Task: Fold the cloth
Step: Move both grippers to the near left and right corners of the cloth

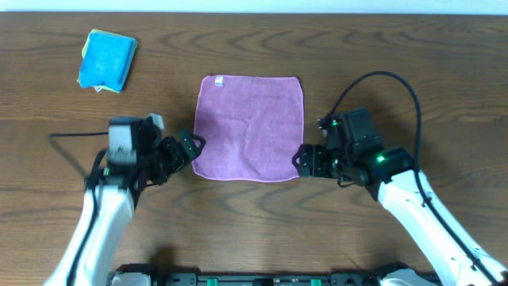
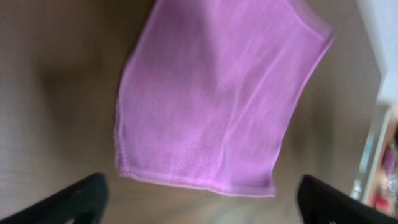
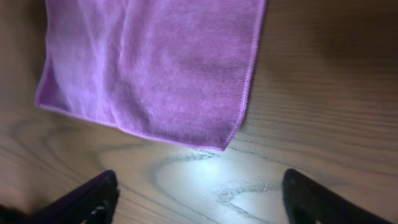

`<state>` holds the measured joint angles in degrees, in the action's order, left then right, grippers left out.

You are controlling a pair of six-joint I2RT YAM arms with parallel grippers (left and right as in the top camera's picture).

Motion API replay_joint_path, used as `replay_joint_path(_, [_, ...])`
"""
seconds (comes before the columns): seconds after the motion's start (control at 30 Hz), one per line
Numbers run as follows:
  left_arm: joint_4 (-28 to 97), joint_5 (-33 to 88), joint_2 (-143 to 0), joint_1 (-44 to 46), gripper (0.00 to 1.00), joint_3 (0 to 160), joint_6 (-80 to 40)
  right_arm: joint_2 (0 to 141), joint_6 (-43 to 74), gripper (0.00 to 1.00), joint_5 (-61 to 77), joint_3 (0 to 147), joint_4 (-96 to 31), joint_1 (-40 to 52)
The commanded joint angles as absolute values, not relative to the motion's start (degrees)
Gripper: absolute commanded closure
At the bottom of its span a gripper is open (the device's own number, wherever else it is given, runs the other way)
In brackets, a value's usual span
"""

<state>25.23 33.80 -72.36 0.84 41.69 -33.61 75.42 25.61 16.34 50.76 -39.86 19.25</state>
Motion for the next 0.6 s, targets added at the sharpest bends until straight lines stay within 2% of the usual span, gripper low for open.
replay_joint_path(0.0, [31.4,42.0,-80.5,0.8,0.13,46.5,-32.9,76.3,27.2,0.22,23.1,50.7,-40.1,15.2])
replay_joint_path(0.07, [34.9,43.1,-83.3,0.8,0.18,47.1,-31.6,76.6,27.2,0.23,24.5,50.5,-41.0,13.6])
replay_joint_path(0.23, [40.0,34.8,-84.1,0.8,0.15,47.1,-30.0,77.8,27.2,0.23,24.7,50.5,-42.0,12.4])
replay_joint_path(0.4, [38.2,27.8,-84.6,0.8,0.12,47.1,-30.0,81.0,27.2,0.26,27.4,50.5,-40.8,12.4])
replay_joint_path(0.57, [34.5,28.1,-86.8,0.8,0.13,47.1,-29.4,84.4,27.2,0.28,29.0,50.5,-39.6,12.4])
